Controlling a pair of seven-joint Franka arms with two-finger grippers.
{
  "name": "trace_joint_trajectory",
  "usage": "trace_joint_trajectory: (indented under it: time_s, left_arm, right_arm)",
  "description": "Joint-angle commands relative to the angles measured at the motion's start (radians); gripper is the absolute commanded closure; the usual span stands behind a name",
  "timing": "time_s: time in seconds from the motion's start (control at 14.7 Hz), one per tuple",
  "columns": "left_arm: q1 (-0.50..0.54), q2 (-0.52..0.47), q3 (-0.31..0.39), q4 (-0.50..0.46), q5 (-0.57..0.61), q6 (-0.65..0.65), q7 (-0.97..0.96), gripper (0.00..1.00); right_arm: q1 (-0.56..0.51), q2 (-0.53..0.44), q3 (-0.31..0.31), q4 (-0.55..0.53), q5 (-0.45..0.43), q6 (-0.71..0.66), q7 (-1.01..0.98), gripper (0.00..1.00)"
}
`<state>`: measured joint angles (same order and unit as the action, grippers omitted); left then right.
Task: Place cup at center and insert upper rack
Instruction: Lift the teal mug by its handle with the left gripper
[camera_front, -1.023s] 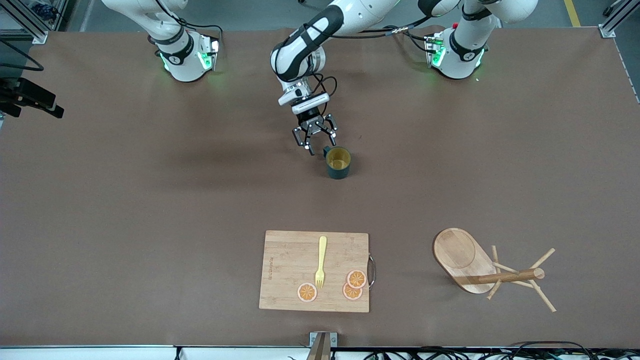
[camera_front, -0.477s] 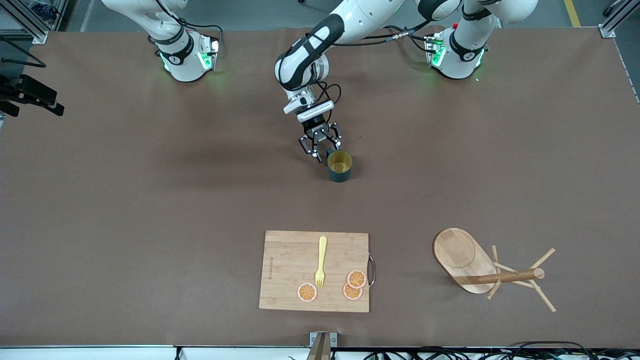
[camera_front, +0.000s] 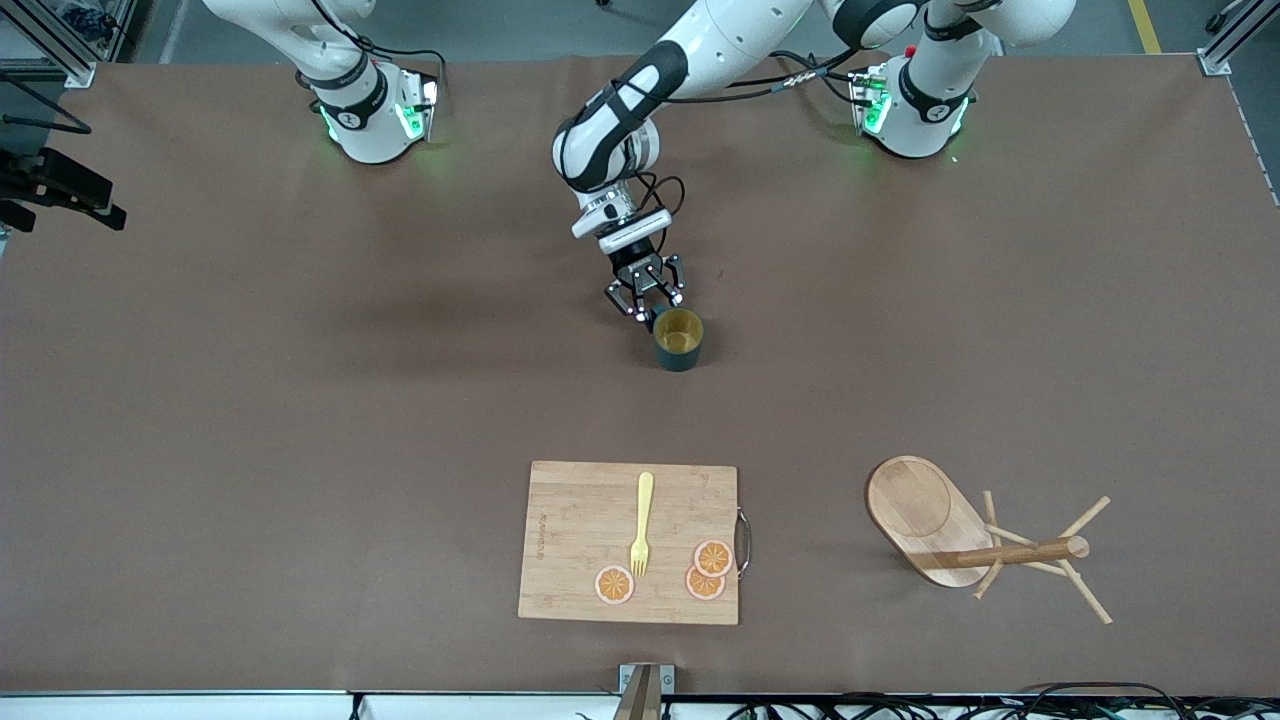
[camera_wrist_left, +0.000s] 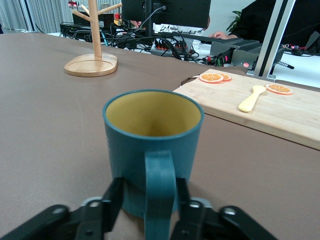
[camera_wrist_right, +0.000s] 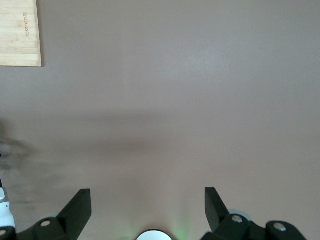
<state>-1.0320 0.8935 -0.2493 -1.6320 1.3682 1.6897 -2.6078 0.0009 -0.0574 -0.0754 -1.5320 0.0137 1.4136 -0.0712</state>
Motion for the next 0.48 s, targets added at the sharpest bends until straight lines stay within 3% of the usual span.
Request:
trace_joint_trajectory:
  time_s: [0.0, 0.2, 0.41]
  left_arm:
    - [0.000, 0.009, 0.001, 0.033, 0.012, 0.001, 0.003, 0.74]
    - [0.001, -0.005, -0.001, 0.063, -0.011, 0.004, 0.031, 0.96]
    - [0.001, -0.051, -0.002, 0.125, -0.147, 0.002, 0.161, 0.99]
  right_arm:
    - [0.008, -0.035, 0.000, -0.031, -0.023, 0.001, -0.009, 0.00]
    - [0.005, -0.035, -0.001, -0.031, -0.023, -0.005, -0.010, 0.00]
    - [0.007, -0.035, -0.003, -0.031, -0.023, -0.005, -0.010, 0.00]
